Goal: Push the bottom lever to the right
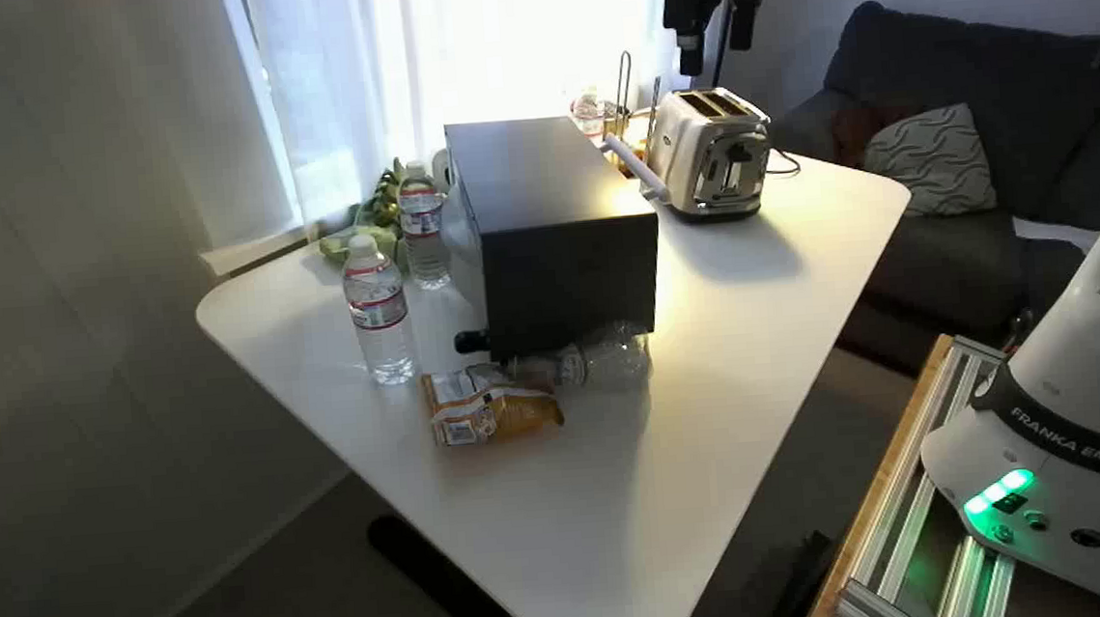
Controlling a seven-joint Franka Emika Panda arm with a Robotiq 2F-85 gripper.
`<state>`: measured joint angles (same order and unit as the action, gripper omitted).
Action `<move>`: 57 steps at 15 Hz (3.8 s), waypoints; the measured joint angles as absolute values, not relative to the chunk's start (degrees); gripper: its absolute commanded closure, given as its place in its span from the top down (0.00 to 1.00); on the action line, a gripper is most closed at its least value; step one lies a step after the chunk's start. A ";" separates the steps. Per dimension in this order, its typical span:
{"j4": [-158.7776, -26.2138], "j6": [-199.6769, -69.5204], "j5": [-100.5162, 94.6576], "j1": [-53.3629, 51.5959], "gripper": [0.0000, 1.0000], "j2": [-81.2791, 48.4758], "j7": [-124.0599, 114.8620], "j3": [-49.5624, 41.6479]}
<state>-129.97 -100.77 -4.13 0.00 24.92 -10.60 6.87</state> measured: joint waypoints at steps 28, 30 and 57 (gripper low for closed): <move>-142.72 -115.64 -1.01 8.00 1.00 21.54 -12.14 -5.23; -145.54 -121.30 -2.79 10.14 1.00 20.81 -12.53 -5.67; -151.28 -156.94 -22.44 19.55 1.00 5.03 -34.62 -7.34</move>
